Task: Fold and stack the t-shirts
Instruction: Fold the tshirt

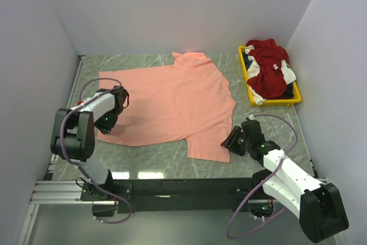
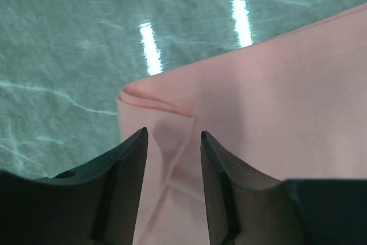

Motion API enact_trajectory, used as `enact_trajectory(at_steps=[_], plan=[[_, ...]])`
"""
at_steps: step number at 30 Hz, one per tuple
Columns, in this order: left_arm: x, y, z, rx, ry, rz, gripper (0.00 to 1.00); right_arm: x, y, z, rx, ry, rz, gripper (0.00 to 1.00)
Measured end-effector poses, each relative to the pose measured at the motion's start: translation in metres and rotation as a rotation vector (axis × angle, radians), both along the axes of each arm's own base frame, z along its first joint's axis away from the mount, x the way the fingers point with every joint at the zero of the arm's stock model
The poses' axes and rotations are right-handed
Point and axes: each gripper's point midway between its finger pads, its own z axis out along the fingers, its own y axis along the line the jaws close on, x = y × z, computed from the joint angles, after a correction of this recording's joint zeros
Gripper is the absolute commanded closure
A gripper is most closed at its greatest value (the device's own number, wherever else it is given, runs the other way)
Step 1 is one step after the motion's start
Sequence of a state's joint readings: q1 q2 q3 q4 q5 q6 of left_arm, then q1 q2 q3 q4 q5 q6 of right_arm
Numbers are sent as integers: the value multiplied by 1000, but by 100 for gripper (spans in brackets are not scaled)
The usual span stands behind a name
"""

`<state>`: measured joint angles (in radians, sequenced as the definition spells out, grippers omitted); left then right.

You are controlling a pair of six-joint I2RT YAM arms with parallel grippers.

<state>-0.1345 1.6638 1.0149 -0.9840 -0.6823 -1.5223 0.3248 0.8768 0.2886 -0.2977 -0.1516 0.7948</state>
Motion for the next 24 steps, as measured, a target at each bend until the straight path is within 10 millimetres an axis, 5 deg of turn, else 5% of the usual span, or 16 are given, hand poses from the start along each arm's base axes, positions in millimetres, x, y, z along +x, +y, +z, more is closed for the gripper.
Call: enact_trajectory(at_steps=[6, 24], plan=[[14, 0, -3, 11, 7, -13, 54, 0, 0, 0, 0, -2, 0, 51], [-10, 1, -21, 8, 70, 8, 78, 2, 1, 0, 1, -6, 1, 51]])
